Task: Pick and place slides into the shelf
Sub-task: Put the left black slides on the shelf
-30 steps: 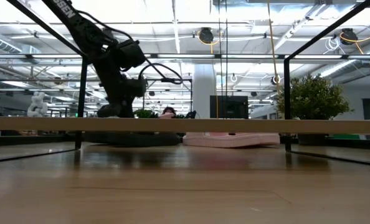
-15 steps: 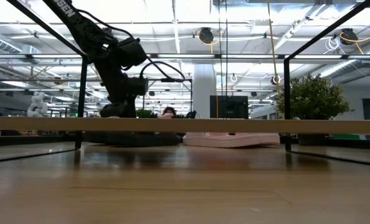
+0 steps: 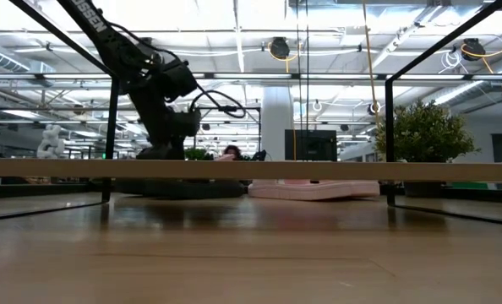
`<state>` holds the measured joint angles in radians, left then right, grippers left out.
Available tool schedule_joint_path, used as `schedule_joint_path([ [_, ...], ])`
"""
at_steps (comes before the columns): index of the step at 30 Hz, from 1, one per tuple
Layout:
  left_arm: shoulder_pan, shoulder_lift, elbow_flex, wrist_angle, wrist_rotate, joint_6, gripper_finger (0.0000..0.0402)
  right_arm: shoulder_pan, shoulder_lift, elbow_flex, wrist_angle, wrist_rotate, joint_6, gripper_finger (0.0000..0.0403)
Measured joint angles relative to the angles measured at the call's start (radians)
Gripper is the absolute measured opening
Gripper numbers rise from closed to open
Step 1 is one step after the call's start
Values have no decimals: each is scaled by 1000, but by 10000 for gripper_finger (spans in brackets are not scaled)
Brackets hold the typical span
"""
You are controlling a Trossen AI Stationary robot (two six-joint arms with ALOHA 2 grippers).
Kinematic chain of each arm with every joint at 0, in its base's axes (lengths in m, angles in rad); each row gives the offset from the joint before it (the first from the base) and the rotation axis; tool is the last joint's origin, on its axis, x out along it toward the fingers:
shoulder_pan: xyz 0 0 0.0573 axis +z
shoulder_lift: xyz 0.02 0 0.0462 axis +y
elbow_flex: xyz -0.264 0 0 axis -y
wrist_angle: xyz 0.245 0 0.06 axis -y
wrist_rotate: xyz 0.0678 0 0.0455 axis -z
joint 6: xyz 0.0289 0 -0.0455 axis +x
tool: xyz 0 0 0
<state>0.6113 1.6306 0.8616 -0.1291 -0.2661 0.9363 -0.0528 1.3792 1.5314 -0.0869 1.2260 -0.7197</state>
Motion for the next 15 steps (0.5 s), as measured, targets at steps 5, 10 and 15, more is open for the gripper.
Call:
schedule_joint_path([
  [5,-5,29,0,25,-31,4,148,0,0,0,0,0,1,196],
  [10,-29,23,0,17,-92,2,72,0,0,0,0,0,1,196],
  [15,-61,-27,3,12,-154,-15,12,-1,0,0,0,0,1,196],
])
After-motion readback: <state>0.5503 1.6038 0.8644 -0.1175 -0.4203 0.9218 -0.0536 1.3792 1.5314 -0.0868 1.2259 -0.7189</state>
